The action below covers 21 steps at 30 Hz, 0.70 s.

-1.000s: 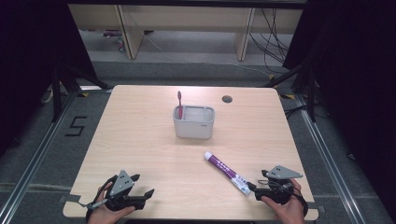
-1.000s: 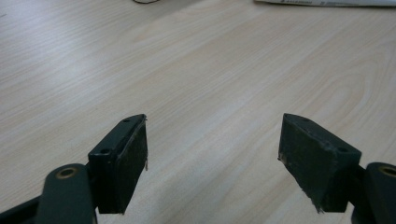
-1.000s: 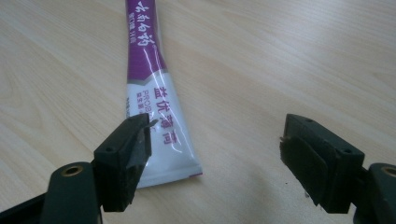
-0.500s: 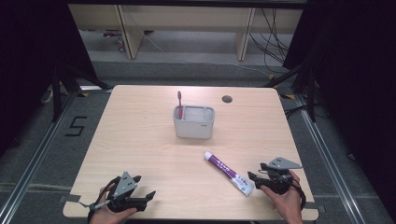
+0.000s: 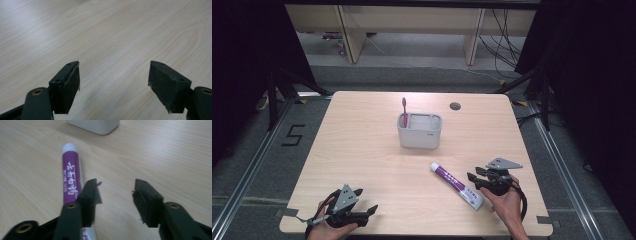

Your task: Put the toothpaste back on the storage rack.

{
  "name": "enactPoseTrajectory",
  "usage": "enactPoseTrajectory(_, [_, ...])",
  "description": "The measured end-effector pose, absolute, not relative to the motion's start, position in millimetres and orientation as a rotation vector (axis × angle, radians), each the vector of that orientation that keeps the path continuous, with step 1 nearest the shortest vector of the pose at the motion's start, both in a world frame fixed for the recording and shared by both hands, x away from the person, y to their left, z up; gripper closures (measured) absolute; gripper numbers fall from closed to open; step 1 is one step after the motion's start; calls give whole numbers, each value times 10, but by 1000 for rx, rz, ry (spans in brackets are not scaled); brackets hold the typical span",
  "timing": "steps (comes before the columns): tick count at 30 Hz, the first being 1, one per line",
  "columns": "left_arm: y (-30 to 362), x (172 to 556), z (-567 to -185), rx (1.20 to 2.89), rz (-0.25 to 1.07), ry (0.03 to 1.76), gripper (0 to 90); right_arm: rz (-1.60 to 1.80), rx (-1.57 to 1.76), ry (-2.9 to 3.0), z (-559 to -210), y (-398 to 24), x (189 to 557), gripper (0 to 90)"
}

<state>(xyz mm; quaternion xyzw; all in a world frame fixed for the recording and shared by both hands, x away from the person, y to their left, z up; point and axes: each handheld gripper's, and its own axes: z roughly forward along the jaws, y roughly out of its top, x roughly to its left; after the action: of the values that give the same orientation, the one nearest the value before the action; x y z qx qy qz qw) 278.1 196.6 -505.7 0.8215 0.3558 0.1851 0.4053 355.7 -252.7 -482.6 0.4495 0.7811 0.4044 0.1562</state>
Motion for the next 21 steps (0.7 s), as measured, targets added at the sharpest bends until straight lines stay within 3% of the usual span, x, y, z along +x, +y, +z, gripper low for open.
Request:
enactPoseTrajectory(4, [1954,2771,-5060,2081,481,890,267,1084,1249,2273,-4797,-2427,3615,772])
enactPoseTrajectory(9, [1952,2771,-5062,2082,480,888,266,1055,1177,2304,-4805,-2267,3705,864])
enactPoseTrajectory(21, [1942,2761,-5062,2097,481,876,264,1001,1193,2385,-4797,-1895,3893,900])
